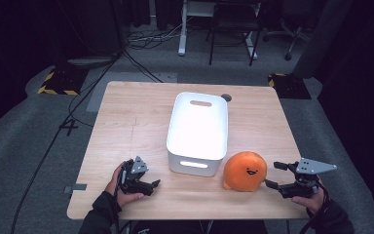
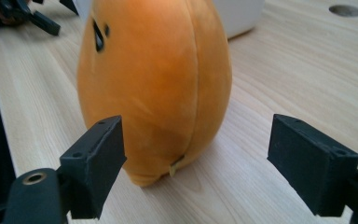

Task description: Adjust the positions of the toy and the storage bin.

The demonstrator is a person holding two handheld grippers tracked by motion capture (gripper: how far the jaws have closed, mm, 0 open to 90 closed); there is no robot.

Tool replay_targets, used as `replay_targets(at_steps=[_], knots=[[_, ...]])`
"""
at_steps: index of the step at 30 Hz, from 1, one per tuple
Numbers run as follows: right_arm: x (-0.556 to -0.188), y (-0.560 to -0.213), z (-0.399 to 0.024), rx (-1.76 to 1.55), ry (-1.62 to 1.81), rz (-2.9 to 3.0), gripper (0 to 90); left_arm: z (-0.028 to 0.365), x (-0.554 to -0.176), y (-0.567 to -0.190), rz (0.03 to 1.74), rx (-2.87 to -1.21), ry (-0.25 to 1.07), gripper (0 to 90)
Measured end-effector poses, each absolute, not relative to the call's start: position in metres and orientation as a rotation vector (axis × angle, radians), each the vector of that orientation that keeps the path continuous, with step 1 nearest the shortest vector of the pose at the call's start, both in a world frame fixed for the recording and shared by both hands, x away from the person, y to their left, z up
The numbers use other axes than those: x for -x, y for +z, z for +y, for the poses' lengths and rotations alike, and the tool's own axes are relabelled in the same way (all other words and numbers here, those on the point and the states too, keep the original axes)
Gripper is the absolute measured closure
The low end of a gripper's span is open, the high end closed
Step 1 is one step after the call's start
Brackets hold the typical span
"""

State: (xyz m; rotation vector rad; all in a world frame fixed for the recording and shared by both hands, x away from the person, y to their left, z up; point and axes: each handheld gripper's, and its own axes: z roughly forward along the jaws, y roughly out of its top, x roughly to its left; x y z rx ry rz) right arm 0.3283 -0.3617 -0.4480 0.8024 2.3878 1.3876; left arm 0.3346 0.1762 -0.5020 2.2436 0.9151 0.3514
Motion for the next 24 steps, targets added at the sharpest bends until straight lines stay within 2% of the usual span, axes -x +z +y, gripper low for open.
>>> replay_targets(at_steps=[16, 24], knots=[[-0.337, -0.414, -0.340, -0.687, 1.493, 2.331, 16.8, 0.176, -0.334, -0.503, 0.923, -2.238, 0.332, 15.6], [-0.342, -0.410, -0.322, -0.633, 1.476, 2.367, 16.3, 0.176, -0.334, -0.503, 0.923, -2.238, 0.331, 15.6]])
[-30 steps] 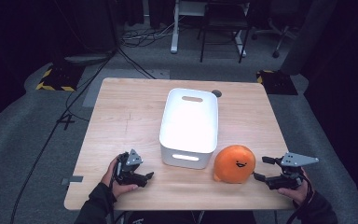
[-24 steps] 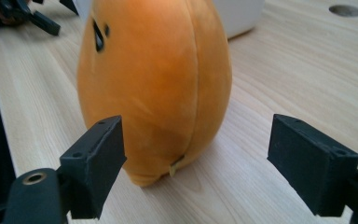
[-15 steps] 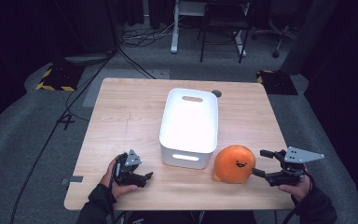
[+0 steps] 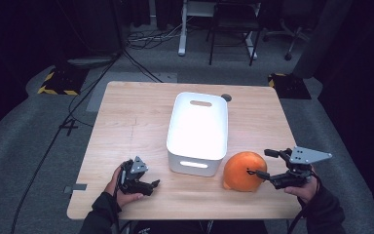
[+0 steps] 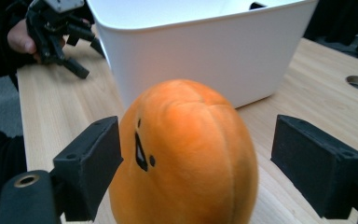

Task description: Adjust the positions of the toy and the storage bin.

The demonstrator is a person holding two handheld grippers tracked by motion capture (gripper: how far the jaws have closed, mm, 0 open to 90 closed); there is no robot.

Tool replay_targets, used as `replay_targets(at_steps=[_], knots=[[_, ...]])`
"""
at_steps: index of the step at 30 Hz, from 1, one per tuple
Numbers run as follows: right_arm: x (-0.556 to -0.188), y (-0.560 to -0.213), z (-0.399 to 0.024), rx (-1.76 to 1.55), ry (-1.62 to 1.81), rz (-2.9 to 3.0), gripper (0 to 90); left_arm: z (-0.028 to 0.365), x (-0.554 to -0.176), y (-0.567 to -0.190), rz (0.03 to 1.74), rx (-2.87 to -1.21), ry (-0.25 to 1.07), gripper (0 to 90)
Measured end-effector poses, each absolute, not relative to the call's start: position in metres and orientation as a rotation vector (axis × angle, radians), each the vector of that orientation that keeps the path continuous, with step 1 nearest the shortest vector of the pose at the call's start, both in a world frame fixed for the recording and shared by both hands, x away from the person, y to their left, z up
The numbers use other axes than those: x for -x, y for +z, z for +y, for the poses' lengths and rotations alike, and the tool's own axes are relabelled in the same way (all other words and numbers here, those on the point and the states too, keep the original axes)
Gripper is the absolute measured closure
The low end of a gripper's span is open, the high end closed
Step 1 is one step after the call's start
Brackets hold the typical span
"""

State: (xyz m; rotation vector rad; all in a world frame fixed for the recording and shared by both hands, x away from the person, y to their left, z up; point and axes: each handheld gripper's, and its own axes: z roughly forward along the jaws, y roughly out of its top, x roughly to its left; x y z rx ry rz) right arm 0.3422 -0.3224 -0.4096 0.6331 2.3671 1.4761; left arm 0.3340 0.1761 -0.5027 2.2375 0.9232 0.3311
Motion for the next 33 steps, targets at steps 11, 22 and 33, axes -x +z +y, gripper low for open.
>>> replay_targets(at_steps=[11, 22, 33], knots=[[-0.351, -0.433, -0.307, -0.651, 1.344, 2.429, 15.3, 0.176, -0.334, -0.503, 0.925, -2.236, 0.328, 15.5], [-0.350, -0.438, -0.309, -0.659, 1.376, 2.427, 44.0, 0.176, -0.334, -0.503, 0.925, -2.234, 0.334, 15.5], [-0.342, -0.438, -0.320, -0.658, 1.391, 2.383, 56.6, 0.177, -0.335, -0.502, 0.923, -2.242, 0.340, 15.6]])
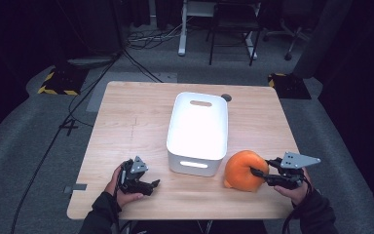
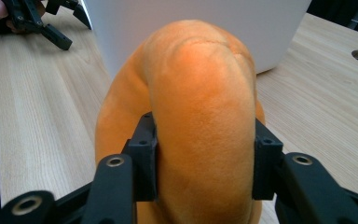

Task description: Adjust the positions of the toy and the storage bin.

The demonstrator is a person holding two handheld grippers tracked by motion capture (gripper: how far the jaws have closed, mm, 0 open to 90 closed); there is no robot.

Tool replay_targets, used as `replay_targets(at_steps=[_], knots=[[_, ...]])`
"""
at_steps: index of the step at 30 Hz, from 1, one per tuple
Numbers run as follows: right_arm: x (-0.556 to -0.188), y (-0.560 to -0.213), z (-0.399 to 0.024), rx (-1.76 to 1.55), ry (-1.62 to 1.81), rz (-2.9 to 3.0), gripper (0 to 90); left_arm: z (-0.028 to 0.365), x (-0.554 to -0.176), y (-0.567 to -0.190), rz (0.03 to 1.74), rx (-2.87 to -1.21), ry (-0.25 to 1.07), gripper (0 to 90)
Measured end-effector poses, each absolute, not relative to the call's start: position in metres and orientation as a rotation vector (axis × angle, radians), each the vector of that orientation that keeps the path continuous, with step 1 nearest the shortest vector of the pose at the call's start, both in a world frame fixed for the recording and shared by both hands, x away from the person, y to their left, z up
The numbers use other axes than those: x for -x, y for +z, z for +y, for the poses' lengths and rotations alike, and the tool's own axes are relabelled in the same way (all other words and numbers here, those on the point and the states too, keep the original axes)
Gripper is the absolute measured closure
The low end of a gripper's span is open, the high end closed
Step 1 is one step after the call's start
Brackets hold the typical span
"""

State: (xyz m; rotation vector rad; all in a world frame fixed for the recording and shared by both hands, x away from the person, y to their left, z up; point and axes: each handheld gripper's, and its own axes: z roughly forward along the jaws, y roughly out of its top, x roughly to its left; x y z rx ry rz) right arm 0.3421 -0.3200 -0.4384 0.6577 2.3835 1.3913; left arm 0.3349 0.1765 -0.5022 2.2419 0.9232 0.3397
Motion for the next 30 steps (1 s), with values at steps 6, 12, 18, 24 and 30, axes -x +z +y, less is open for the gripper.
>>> replay_targets(at_steps=[6, 12, 18, 24, 30], knots=[[-0.340, -0.437, -0.329, -0.702, 1.383, 2.333, 57.4, 0.177, -0.336, -0.502, 0.922, -2.242, 0.330, 15.6], [-0.341, -0.434, -0.339, -0.772, 1.353, 2.260, 57.5, 0.177, -0.336, -0.502, 0.921, -2.243, 0.330, 15.7], [-0.343, -0.433, -0.346, -0.832, 1.337, 2.196, 57.5, 0.177, -0.336, -0.502, 0.920, -2.244, 0.332, 15.7], [-0.344, -0.432, -0.350, -0.856, 1.336, 2.173, 57.4, 0.177, -0.336, -0.502, 0.922, -2.240, 0.337, 15.8], [-0.344, -0.431, -0.352, -0.865, 1.333, 2.161, 57.4, 0.177, -0.336, -0.503, 0.914, -2.241, 0.335, 15.8]])
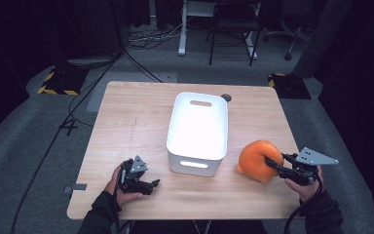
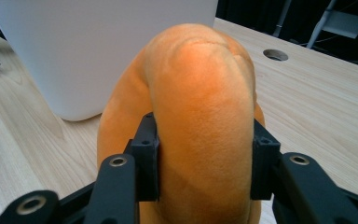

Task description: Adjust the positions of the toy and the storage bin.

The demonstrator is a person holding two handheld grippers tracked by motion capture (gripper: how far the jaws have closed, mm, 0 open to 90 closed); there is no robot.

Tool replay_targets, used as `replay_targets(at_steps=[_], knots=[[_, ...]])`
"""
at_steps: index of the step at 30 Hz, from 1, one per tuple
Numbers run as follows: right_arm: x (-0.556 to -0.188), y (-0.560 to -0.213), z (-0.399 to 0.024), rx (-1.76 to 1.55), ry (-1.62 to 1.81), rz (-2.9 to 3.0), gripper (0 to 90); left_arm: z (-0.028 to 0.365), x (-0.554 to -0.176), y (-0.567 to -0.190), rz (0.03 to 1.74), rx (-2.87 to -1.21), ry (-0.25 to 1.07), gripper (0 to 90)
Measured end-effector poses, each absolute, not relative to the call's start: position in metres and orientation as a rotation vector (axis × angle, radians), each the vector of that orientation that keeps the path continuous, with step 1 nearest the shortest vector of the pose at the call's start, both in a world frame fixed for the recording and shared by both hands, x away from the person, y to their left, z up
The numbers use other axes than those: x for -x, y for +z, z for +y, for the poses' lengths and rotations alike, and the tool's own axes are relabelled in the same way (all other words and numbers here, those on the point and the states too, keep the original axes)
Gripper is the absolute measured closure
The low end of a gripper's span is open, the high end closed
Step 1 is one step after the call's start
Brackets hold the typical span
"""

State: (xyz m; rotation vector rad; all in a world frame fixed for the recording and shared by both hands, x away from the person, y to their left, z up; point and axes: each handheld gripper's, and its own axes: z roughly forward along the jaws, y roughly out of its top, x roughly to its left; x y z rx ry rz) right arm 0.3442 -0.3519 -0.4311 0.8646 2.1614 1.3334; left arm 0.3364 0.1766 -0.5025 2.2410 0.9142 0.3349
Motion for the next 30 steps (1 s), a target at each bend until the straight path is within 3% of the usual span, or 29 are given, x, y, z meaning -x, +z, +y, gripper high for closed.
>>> replay_targets(at_steps=[30], knots=[[-0.368, -0.386, -0.345, -0.847, 1.346, 2.050, 57.3, 0.176, -0.338, -0.502, 0.918, -2.239, 0.339, 15.7]])
